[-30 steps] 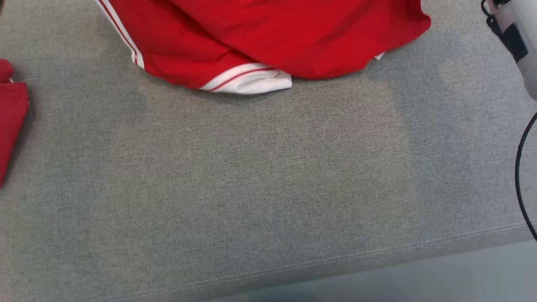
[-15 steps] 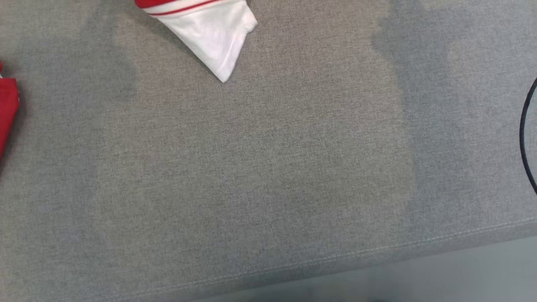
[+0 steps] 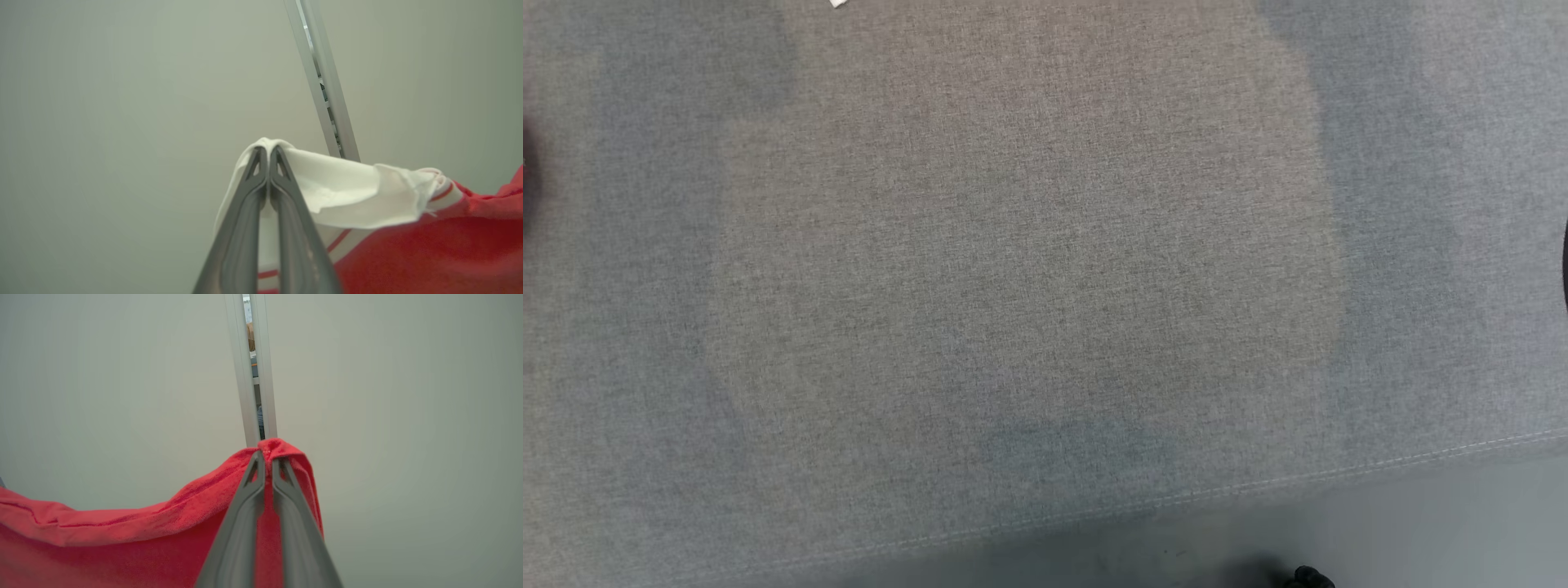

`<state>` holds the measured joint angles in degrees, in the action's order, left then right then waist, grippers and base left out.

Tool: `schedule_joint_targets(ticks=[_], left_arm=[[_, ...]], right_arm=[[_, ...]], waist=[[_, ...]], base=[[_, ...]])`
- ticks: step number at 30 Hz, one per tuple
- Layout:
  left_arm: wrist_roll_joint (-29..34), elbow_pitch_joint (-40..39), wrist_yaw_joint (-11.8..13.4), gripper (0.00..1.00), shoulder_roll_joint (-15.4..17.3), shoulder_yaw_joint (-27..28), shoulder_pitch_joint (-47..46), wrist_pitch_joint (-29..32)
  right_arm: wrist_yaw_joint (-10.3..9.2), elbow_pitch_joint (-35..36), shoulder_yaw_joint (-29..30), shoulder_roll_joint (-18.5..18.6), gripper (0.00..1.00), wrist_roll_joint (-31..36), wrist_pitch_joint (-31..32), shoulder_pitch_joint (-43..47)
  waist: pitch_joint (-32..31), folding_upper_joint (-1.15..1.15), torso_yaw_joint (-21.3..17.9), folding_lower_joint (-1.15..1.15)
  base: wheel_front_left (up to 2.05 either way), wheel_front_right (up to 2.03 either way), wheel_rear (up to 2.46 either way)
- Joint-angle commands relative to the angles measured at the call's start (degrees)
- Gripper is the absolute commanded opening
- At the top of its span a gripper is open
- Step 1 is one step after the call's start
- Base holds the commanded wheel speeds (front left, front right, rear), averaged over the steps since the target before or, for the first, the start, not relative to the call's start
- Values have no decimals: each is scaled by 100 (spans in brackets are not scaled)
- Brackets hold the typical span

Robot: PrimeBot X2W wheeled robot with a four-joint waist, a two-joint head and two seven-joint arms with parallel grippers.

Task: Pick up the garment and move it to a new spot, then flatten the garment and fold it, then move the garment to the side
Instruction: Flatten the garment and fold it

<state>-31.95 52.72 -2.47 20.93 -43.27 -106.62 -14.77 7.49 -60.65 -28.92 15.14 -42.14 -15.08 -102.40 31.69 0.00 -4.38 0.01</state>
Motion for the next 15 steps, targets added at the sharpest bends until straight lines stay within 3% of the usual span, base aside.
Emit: schedule_joint_targets(ticks=[1, 9, 15], left_arm=[[-2, -13, -90, 0, 33, 36, 246, -38], [-182, -875, -214, 0, 243, 660, 1320, -36], [-361, -1680, -157, 0, 336, 1263, 2796, -33]], right_arm=[[0, 196, 97, -37, 0, 100, -23, 292], [0, 1087, -149, 92, 0, -130, -23, 1245], [0, 1683, -742, 359, 0, -948, -24, 2343]], waist=[[136, 0, 1, -1], [-24, 0, -16, -1], [-528, 0, -38, -1]], base=[[0, 0, 0], [0, 0, 0], [0, 0, 0]])
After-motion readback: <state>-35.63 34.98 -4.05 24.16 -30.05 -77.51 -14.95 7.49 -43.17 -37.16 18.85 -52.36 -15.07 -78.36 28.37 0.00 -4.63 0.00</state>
